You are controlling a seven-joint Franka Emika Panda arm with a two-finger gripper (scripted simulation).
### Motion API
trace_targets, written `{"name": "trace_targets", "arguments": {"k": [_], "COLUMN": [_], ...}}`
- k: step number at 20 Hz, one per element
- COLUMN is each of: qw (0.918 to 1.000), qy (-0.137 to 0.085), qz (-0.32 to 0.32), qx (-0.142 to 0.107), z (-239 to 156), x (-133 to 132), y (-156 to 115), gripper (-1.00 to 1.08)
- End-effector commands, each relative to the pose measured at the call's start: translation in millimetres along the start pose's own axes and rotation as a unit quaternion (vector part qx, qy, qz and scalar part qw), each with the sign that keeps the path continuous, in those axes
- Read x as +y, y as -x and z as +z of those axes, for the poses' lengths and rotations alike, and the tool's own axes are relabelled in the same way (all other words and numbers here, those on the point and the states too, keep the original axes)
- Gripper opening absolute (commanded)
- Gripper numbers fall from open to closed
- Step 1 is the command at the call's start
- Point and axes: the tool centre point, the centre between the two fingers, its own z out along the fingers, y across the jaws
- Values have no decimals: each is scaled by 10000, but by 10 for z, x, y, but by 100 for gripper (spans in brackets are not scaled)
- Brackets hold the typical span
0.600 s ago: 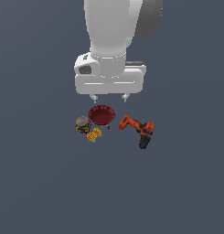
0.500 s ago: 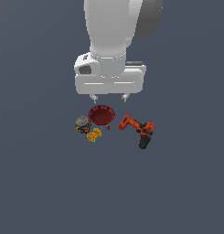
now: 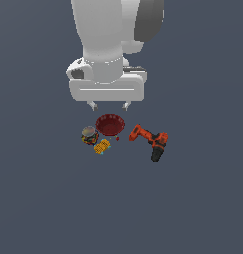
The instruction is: Pick up a designated object from a clutter of objects.
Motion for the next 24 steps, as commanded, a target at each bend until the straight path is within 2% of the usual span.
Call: {"name": "trace_targets", "arguments": {"k": [1, 6, 12, 18, 24], "qw": [10000, 10000, 9999, 9997, 9990], "qy": [-7, -5, -6, 6, 50], "qz": [24, 31, 109, 244, 429], "qx": [4, -1, -12, -32, -63], "z": [-7, 69, 335, 779, 1345], "x": [13, 50, 222, 513, 892], "y": [-1, 3, 29, 123, 348], "gripper": [100, 100, 100, 100, 100]}}
